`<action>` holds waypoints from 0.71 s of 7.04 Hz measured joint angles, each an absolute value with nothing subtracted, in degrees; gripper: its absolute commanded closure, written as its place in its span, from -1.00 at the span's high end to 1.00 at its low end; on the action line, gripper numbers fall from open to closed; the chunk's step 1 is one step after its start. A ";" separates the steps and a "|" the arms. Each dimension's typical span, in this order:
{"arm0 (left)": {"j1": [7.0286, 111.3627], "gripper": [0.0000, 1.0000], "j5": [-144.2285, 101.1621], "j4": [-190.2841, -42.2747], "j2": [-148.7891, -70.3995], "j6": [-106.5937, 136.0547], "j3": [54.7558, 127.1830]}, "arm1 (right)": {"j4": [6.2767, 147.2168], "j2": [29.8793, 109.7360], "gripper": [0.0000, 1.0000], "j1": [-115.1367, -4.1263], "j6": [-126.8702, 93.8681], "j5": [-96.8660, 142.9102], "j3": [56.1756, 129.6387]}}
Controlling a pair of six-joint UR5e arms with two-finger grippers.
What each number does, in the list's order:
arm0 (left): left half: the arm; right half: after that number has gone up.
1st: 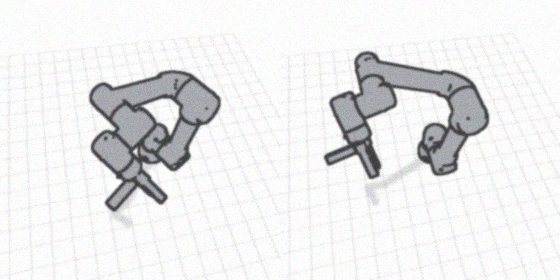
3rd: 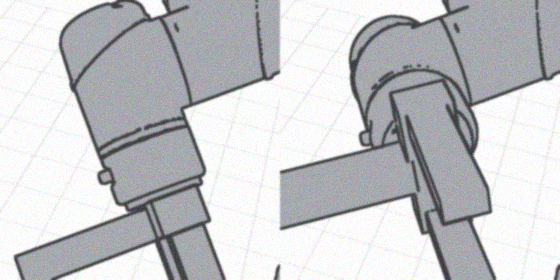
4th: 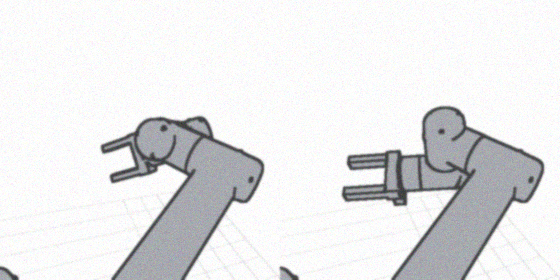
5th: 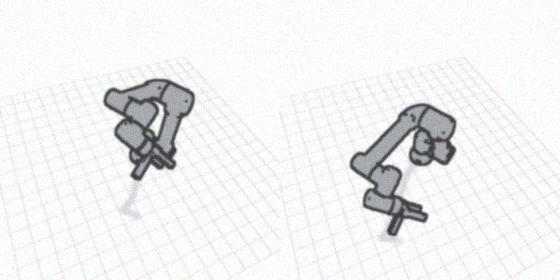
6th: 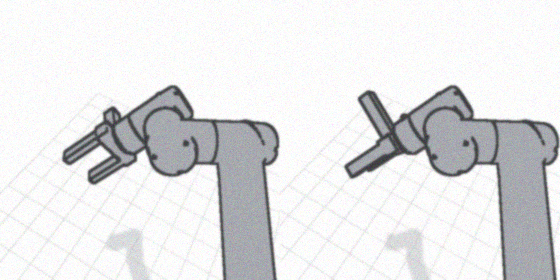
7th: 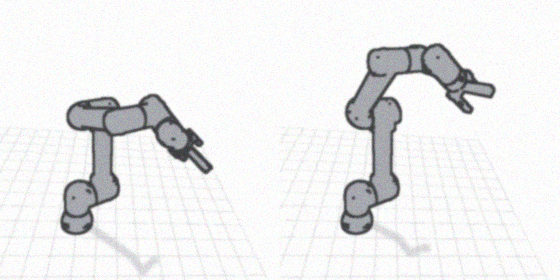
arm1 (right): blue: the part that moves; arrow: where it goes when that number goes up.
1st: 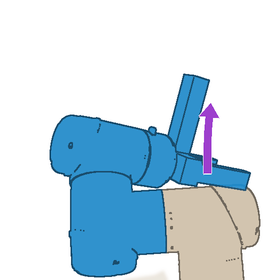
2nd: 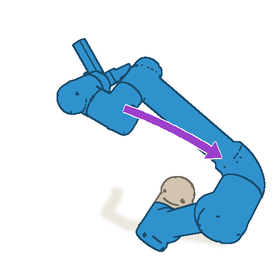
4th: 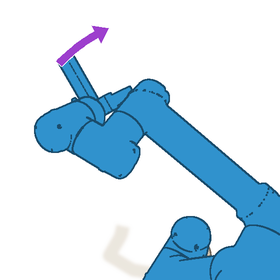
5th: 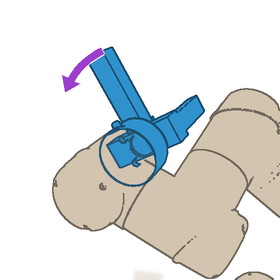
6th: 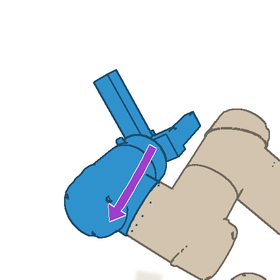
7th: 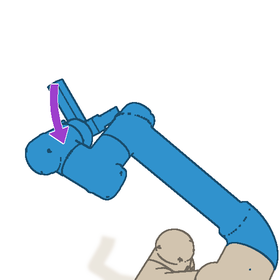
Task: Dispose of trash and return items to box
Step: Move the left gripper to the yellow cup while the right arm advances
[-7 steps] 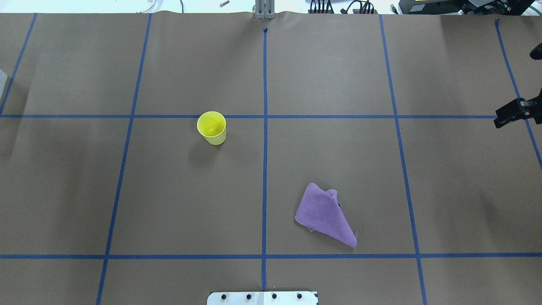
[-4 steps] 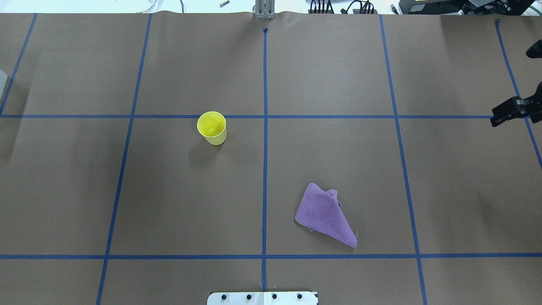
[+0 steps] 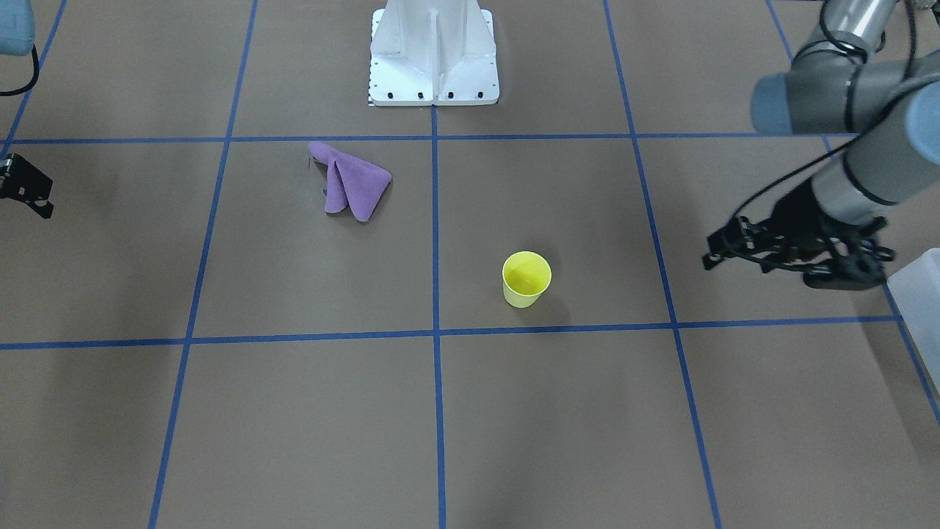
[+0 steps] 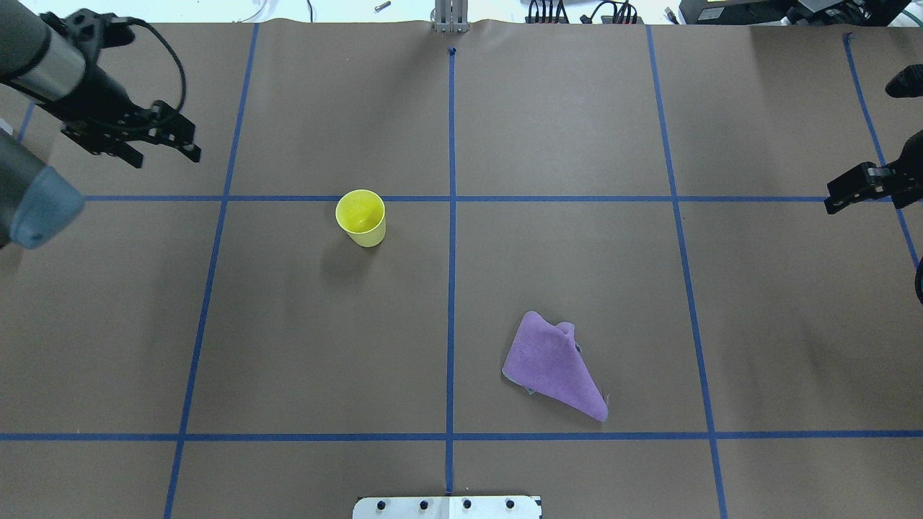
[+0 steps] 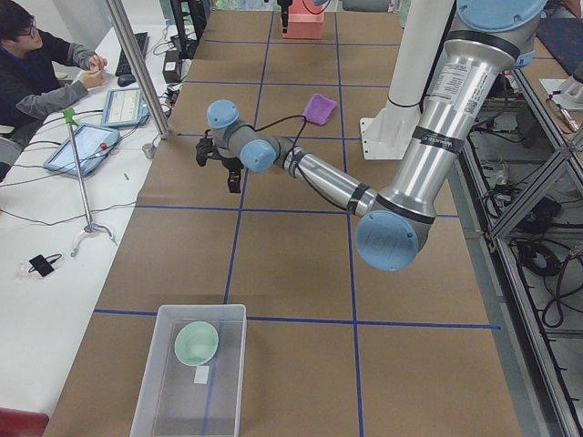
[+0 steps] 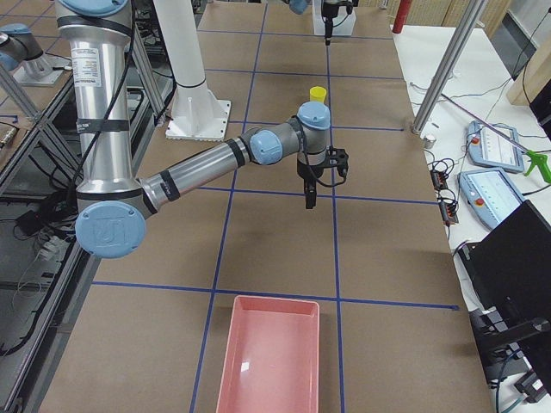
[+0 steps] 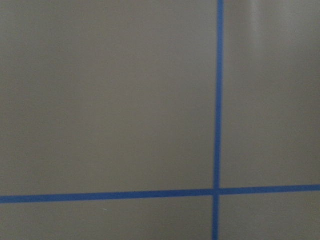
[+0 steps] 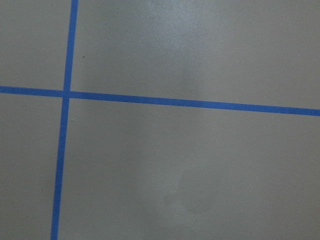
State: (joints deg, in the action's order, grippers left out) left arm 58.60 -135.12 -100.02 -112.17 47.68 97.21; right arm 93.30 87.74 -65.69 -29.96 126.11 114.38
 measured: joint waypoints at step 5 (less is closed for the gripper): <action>41.93 0.95 -122.77 -101.97 -120.27 65.24 96.35 | 93.25 83.16 1.00 -59.74 -41.04 124.82 114.63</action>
